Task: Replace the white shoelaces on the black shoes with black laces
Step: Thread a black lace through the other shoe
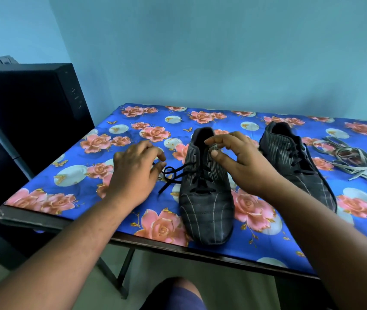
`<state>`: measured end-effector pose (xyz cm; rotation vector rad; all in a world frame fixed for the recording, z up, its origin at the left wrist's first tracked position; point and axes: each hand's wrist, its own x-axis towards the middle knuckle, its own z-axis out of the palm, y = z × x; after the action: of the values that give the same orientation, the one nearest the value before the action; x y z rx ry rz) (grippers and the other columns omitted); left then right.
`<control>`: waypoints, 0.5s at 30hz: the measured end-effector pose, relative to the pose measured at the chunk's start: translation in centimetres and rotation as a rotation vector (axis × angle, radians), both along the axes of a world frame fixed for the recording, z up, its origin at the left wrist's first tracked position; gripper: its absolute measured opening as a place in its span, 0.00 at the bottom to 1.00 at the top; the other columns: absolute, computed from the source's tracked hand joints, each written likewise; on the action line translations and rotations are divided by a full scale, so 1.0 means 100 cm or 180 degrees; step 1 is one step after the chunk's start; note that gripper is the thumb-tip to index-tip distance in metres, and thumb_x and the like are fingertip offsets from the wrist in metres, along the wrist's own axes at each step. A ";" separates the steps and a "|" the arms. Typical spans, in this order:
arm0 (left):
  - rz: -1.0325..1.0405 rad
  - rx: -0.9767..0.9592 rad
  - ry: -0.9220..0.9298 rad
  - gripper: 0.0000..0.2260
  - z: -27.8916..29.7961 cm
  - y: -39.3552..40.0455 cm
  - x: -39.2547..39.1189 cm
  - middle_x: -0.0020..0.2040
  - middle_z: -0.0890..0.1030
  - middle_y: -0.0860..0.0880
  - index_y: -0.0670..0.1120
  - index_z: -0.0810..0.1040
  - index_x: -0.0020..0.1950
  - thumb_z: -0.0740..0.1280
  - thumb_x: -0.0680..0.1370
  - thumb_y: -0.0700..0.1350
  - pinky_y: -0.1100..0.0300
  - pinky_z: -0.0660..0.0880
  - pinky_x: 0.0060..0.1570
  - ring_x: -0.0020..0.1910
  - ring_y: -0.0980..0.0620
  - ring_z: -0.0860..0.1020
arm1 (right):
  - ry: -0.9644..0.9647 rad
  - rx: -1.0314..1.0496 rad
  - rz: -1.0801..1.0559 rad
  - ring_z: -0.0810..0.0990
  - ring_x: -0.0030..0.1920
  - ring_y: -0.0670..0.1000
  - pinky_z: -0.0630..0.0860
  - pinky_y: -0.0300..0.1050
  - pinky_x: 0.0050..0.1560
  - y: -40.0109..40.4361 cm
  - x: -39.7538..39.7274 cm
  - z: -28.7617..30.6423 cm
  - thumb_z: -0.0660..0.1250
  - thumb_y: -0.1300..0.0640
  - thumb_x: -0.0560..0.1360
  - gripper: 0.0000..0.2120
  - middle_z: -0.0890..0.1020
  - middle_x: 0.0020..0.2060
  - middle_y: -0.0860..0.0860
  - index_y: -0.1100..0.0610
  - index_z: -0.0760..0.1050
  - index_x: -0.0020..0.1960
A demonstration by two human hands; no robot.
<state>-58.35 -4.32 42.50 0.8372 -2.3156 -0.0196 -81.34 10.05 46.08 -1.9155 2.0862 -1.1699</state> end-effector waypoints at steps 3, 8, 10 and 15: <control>-0.0293 -0.0024 0.0057 0.15 0.001 0.026 0.002 0.49 0.80 0.53 0.51 0.80 0.51 0.59 0.81 0.59 0.51 0.67 0.45 0.51 0.45 0.78 | -0.0041 -0.0161 -0.0019 0.72 0.61 0.49 0.66 0.46 0.65 0.011 0.012 -0.003 0.63 0.43 0.77 0.14 0.74 0.52 0.39 0.42 0.78 0.61; -0.0069 0.0585 -0.0489 0.23 -0.001 0.043 -0.002 0.50 0.82 0.55 0.55 0.82 0.53 0.54 0.79 0.67 0.47 0.71 0.53 0.57 0.48 0.78 | -0.0103 -0.0250 -0.0104 0.74 0.59 0.50 0.72 0.56 0.64 0.025 0.033 -0.008 0.62 0.38 0.74 0.15 0.75 0.51 0.39 0.39 0.78 0.58; -0.0072 0.0831 -0.0194 0.17 0.000 0.041 0.002 0.45 0.83 0.57 0.54 0.80 0.48 0.61 0.79 0.65 0.47 0.71 0.55 0.54 0.50 0.78 | -0.0020 -0.0227 -0.0196 0.74 0.58 0.51 0.72 0.57 0.62 0.032 0.041 -0.008 0.63 0.38 0.73 0.15 0.75 0.50 0.39 0.39 0.78 0.57; -0.0509 0.1485 0.0497 0.19 0.021 0.056 0.024 0.34 0.79 0.55 0.52 0.80 0.43 0.64 0.78 0.67 0.54 0.72 0.41 0.33 0.58 0.74 | 0.0648 0.0153 -0.0644 0.72 0.61 0.53 0.70 0.55 0.61 0.045 0.063 0.002 0.68 0.36 0.74 0.19 0.77 0.54 0.43 0.41 0.78 0.62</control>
<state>-56.00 1.32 44.57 0.8324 -2.2519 -0.6922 -75.04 14.58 46.25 -1.9117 2.4382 -0.9822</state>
